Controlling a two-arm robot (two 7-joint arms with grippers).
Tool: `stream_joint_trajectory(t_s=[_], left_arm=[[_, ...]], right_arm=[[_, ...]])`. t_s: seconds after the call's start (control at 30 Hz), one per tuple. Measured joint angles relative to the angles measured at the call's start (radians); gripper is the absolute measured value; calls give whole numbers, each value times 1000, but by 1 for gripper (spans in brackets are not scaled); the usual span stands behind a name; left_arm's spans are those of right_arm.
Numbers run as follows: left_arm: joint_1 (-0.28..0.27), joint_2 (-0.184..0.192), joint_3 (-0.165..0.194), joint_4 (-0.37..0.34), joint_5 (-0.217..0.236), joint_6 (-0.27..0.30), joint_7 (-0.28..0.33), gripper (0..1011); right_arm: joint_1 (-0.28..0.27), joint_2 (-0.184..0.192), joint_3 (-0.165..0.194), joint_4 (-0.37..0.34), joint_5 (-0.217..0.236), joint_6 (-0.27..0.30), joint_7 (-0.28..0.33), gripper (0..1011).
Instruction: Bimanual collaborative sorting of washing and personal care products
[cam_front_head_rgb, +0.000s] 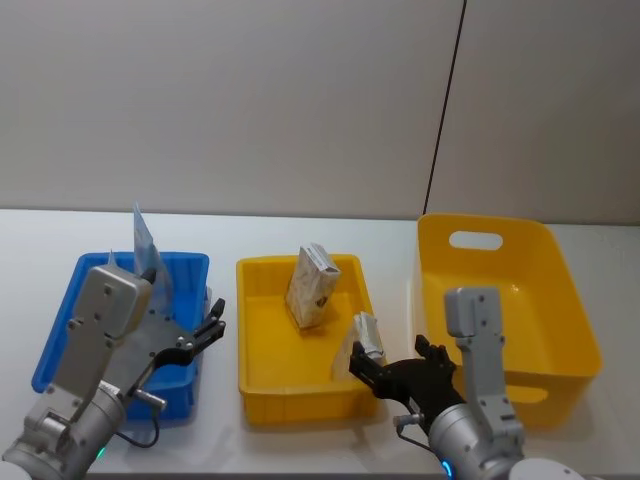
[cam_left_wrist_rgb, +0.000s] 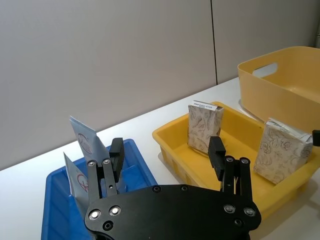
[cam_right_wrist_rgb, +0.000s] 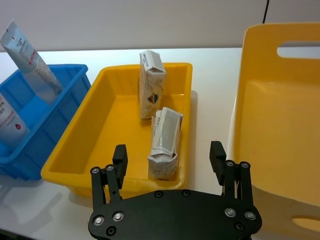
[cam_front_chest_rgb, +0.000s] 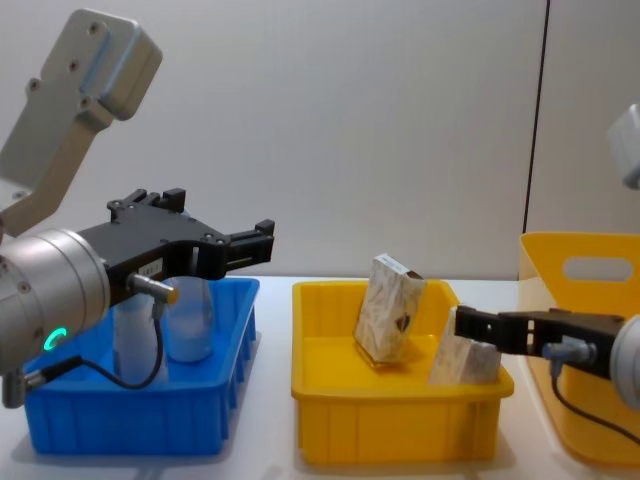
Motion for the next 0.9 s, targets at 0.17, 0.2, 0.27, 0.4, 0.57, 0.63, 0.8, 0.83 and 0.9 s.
stream_joint_trajectory(t_s=[0.17, 0.2, 0.27, 0.4, 0.57, 0.63, 0.8, 0.83, 0.9], left_arm=[[0, 0, 0, 0, 0, 0, 0, 1001], [0, 0, 0, 0, 0, 0, 0, 1001], [0, 0, 0, 0, 0, 0, 0, 1001], [0, 0, 0, 0, 0, 0, 0, 1001], [0, 0, 0, 0, 0, 0, 0, 1001], [0, 0, 0, 0, 0, 0, 0, 1001], [0, 0, 0, 0, 0, 0, 0, 1001], [0, 0, 0, 0, 0, 0, 0, 1001], [0, 0, 0, 0, 0, 0, 0, 1002]], right_arm=[[22, -15, -1, 37, 0, 3, 1, 1004], [26, -18, -2, 44, 0, 3, 1, 1004], [37, -25, -3, 62, 0, 3, 2, 1004], [60, -36, -4, 98, -3, 3, 6, 1003], [90, -51, -5, 147, -8, 0, 10, 1004], [99, -55, -6, 161, -9, -1, 12, 1003], [126, -66, -7, 201, -15, -2, 18, 1004], [130, -68, -8, 206, -16, -2, 19, 1004], [142, -73, -9, 221, -18, -1, 22, 994]])
